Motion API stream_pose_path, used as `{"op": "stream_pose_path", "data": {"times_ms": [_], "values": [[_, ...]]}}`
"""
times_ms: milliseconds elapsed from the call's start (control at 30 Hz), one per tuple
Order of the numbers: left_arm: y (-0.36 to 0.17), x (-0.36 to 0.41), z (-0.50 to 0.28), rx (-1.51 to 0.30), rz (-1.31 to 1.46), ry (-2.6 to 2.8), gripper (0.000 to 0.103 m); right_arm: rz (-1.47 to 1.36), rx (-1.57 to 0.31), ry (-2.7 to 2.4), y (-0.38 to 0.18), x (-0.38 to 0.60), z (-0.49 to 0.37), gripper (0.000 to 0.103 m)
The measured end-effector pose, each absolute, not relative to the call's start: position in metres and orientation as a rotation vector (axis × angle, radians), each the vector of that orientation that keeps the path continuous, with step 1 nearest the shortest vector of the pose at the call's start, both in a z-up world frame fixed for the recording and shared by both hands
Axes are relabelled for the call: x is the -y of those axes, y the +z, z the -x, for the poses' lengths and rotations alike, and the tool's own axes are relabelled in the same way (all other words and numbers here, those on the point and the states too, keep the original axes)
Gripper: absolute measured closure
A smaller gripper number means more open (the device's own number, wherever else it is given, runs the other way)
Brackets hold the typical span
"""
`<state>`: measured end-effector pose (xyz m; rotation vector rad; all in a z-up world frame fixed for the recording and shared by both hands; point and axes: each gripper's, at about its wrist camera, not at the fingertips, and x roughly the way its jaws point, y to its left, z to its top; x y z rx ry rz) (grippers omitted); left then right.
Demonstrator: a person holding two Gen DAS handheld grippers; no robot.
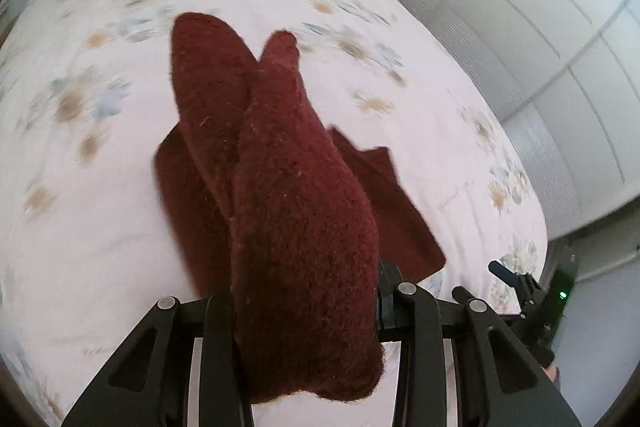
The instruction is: Fold small clothes
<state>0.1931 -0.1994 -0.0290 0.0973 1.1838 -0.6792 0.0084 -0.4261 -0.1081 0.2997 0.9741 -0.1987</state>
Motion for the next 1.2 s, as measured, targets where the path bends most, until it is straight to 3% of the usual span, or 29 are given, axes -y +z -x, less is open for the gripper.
{"op": "stream_pose_path", "data": {"times_ms": [200,367,467,533,633,733,800,1000,1200], "values": [[-0.088,0.269,-0.183,-1.258,-0.252,-0.570,0.072,-0.296,-1.004,-0.235,-0.115,0.439,0.005,0.000],[-0.115,0.272,-0.179,-1.289,-0.279,-0.495,0.062,-0.301,-1.016,-0.236,-0.117,0.442,0.009,0.000],[-0.108,0.272,-0.184,-1.314,-0.231,-0.482,0.051,-0.296,-1.016,-0.230,-0.114,0.441,0.008,0.000],[-0.098,0.266,-0.182,-1.309,-0.209,-0.476,0.030,-0.289,-1.012,-0.218,-0.110,0.436,0.007,0.000],[-0.077,0.265,-0.182,-1.280,-0.173,-0.517,0.012,-0.281,-1.005,-0.194,-0.104,0.430,0.004,0.000],[-0.057,0.259,-0.181,-1.247,-0.158,-0.542,0.009,-0.262,-0.994,-0.152,-0.090,0.418,-0.002,0.000],[-0.046,0.253,-0.179,-1.228,-0.146,-0.548,0.001,-0.243,-0.988,-0.124,-0.080,0.411,-0.009,0.000],[-0.020,0.207,-0.175,-1.162,-0.101,-0.513,0.001,-0.176,-0.943,-0.047,-0.032,0.388,-0.040,0.000],[-0.030,0.150,-0.165,-1.151,-0.122,-0.427,0.001,-0.118,-0.977,0.019,0.000,0.363,-0.097,0.000]]}}
